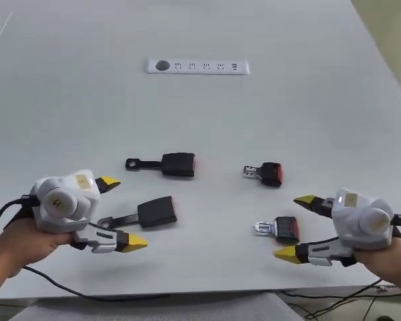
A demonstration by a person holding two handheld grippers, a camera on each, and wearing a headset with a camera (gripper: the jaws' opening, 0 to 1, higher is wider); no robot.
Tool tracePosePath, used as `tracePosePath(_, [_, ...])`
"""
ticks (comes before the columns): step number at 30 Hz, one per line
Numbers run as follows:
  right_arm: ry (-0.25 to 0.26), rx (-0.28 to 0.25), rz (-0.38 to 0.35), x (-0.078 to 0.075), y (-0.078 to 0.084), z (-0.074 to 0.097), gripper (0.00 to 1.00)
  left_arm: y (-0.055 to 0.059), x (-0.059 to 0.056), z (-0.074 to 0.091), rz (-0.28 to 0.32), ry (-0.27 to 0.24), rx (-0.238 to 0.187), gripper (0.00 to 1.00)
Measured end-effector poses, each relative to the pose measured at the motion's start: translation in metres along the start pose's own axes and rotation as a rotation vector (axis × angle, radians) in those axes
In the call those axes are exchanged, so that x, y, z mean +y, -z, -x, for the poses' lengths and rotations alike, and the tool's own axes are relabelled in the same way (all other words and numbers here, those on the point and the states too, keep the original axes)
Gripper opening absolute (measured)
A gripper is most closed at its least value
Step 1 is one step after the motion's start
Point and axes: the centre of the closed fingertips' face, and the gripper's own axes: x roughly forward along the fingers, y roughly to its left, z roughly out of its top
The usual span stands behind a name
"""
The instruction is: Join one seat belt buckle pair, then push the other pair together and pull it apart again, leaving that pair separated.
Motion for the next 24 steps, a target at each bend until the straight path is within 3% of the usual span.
tracePosePath(4, [-0.024,0.015,-0.002,-0.001,0.003,-0.002,0.76,0.002,0.002,-0.009,-0.02,0.01,0.02,0.79])
tracePosePath(13, [-0.073,0.056,0.014,-0.004,0.012,-0.007,0.68,0.009,0.003,-0.026,-0.051,0.049,0.066,0.74])
tracePosePath(20, [-0.103,0.073,0.024,-0.005,0.016,-0.009,0.61,0.021,0.011,-0.041,-0.082,0.061,0.093,0.69])
tracePosePath(22, [-0.114,0.083,0.028,-0.005,0.018,-0.009,0.59,0.024,0.008,-0.045,-0.088,0.078,0.103,0.67])
tracePosePath(23, [-0.116,0.091,0.032,-0.006,0.019,-0.009,0.57,0.02,0.01,-0.047,-0.136,0.075,0.078,0.67])
tracePosePath(24, [-0.117,0.084,0.041,-0.007,0.019,-0.01,0.56,0.021,0.009,-0.048,-0.117,0.077,0.084,0.66])
